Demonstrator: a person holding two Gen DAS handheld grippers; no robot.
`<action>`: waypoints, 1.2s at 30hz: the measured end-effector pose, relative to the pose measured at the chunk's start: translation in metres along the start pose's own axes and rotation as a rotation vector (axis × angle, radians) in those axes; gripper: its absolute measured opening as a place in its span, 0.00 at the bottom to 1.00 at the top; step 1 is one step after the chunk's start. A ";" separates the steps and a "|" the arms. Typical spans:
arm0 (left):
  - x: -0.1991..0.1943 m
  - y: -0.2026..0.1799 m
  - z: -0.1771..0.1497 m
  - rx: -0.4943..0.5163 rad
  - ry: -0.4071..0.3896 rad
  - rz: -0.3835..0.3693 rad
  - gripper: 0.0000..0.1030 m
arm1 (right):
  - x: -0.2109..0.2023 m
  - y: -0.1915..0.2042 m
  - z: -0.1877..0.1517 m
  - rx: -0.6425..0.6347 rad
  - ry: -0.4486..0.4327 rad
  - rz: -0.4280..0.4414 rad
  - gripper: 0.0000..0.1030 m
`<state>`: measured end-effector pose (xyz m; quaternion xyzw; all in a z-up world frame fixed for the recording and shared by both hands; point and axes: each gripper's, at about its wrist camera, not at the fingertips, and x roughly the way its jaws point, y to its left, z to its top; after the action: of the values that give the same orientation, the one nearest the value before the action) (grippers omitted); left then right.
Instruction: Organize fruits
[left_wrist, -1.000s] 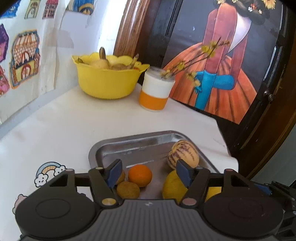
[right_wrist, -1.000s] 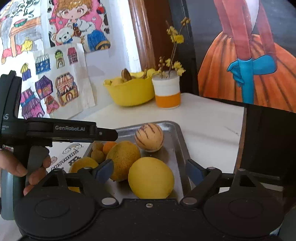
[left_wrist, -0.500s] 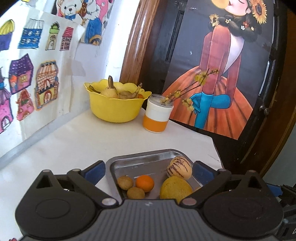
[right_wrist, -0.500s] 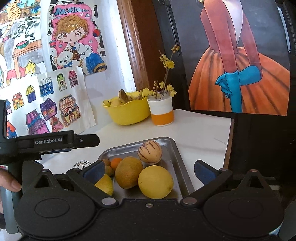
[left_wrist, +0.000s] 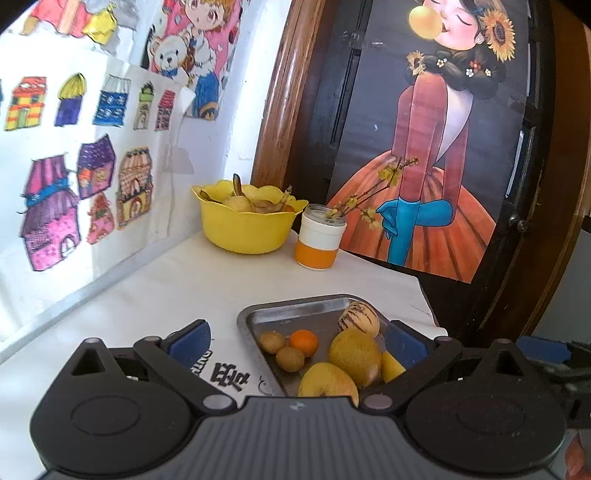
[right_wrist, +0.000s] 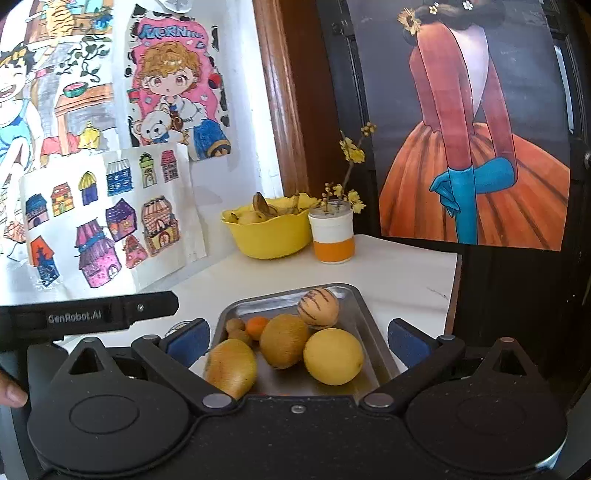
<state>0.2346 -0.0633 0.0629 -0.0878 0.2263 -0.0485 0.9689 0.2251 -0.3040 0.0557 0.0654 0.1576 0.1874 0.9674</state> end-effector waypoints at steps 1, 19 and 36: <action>-0.005 0.001 -0.002 0.002 -0.007 0.002 1.00 | -0.003 0.003 0.000 -0.002 -0.002 0.000 0.99; -0.071 0.033 -0.035 -0.013 -0.047 0.096 1.00 | -0.031 0.049 -0.026 -0.034 -0.006 0.000 0.99; -0.105 0.056 -0.071 -0.036 -0.029 0.134 1.00 | -0.049 0.078 -0.062 -0.020 -0.006 -0.059 0.99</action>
<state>0.1125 -0.0048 0.0346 -0.0908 0.2184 0.0219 0.9714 0.1348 -0.2468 0.0258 0.0518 0.1547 0.1601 0.9735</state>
